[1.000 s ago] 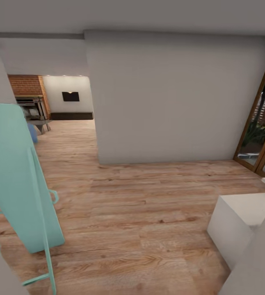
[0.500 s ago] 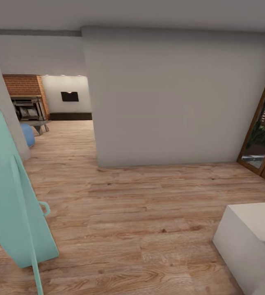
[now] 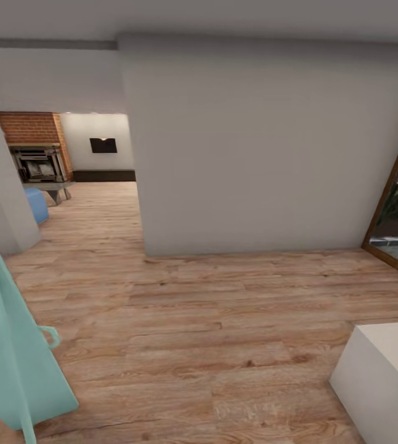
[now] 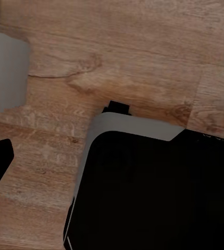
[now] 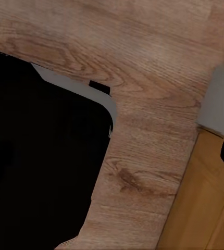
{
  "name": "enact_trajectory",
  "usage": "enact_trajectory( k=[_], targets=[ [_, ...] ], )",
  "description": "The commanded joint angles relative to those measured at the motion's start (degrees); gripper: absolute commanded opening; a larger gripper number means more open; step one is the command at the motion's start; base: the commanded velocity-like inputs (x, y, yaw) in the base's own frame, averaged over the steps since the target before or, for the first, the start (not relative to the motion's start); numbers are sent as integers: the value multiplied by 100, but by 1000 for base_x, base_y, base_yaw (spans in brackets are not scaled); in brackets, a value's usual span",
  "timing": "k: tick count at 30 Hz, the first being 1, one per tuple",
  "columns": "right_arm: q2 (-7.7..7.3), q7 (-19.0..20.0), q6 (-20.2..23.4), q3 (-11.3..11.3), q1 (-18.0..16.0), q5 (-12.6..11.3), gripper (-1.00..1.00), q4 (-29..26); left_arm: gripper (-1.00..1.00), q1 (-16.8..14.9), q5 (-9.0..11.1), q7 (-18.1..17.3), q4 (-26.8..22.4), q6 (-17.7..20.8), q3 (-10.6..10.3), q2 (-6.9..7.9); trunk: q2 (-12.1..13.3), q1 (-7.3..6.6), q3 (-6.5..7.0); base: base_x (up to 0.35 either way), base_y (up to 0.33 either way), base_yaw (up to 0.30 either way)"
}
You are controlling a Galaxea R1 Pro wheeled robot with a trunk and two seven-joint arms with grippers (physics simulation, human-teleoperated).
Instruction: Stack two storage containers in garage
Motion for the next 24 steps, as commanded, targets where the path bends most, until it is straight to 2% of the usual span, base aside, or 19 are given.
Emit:
enact_trajectory(
  k=[1, 24],
  targets=[
    [2, -38, -20, 47, -8, 17, 100, 17, 100, -4, 24, 10, 4, -20, 11, -2, -5, 4, -8, 322, 0, 0],
    [2, -38, -20, 51, -8, 20, 100, 17, 100, -4, 24, 10, 4, -20, 11, -2, -5, 4, -8, 321, 0, 0]
  ],
)
